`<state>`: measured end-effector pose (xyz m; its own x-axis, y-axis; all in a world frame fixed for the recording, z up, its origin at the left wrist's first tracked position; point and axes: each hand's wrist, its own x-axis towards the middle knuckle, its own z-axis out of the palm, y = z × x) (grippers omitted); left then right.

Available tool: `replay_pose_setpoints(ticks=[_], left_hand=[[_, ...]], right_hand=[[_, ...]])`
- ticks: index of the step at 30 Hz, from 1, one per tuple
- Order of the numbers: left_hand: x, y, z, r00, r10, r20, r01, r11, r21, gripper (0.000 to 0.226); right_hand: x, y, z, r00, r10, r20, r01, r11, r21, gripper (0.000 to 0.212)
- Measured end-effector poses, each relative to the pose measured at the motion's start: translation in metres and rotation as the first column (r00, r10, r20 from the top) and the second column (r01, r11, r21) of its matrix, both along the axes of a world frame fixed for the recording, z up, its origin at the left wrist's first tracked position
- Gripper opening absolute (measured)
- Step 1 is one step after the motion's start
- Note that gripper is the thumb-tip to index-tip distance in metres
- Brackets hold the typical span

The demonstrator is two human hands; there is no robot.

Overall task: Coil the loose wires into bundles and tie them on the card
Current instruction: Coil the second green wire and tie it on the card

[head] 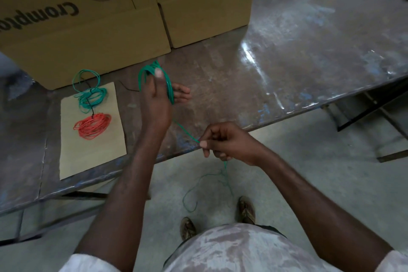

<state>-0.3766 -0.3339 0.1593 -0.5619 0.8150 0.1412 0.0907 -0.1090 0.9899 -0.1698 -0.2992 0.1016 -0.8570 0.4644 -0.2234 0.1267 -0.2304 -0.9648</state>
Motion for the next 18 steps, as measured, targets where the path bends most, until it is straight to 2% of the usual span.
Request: replay_pose_setpoints(ticks=[1, 3, 5, 6, 8, 10, 11, 12, 14, 18], left_hand=[[-0.004, 0.002, -0.01, 0.99, 0.001, -0.139, -0.014, 0.995, -0.095, 0.035], [-0.009, 0.0, -0.03, 0.931, -0.121, -0.345, 0.005, 0.948, -0.318, 0.039], [-0.01, -0.007, -0.044, 0.865, -0.279, -0.417, 0.046, 0.871, -0.489, 0.042], [-0.008, -0.012, -0.048, 0.852, -0.33, -0.406, 0.073, 0.843, -0.533, 0.045], [-0.002, -0.022, -0.055, 0.885, -0.396, -0.244, 0.21, 0.809, -0.549, 0.053], [0.004, -0.032, -0.059, 0.91, -0.411, 0.047, 0.384, 0.796, -0.467, 0.054], [0.008, -0.037, -0.058, 0.89, -0.412, 0.194, 0.455, 0.787, -0.416, 0.05], [0.013, -0.042, -0.055, 0.844, -0.421, 0.331, 0.525, 0.773, -0.356, 0.049], [0.024, -0.05, -0.049, 0.699, -0.467, 0.542, 0.651, 0.729, -0.211, 0.053], [0.033, -0.059, -0.04, 0.406, -0.551, 0.729, 0.734, 0.671, 0.099, 0.059]], right_hand=[[0.003, 0.003, 0.007, 0.998, 0.057, -0.002, -0.057, 0.998, -0.026, 0.016], [0.009, 0.014, 0.022, 0.99, 0.143, 0.016, -0.143, 0.99, -0.022, 0.019], [0.017, 0.03, 0.038, 0.989, 0.145, 0.031, -0.146, 0.989, 0.035, 0.016], [0.022, 0.038, 0.043, 0.994, 0.107, 0.032, -0.109, 0.992, 0.068, 0.013], [0.033, 0.056, 0.048, 1.0, -0.022, 0.01, 0.021, 0.991, 0.135, 0.011], [0.04, 0.07, 0.043, 0.987, -0.16, -0.03, 0.163, 0.971, 0.175, 0.014], [0.041, 0.075, 0.038, 0.977, -0.209, -0.051, 0.215, 0.96, 0.179, 0.015], [0.04, 0.076, 0.033, 0.966, -0.246, -0.074, 0.255, 0.951, 0.175, 0.015], [0.034, 0.073, 0.024, 0.945, -0.308, -0.112, 0.323, 0.935, 0.149, 0.014], [0.02, 0.062, 0.012, 0.902, -0.404, -0.156, 0.422, 0.9, 0.112, 0.008]])
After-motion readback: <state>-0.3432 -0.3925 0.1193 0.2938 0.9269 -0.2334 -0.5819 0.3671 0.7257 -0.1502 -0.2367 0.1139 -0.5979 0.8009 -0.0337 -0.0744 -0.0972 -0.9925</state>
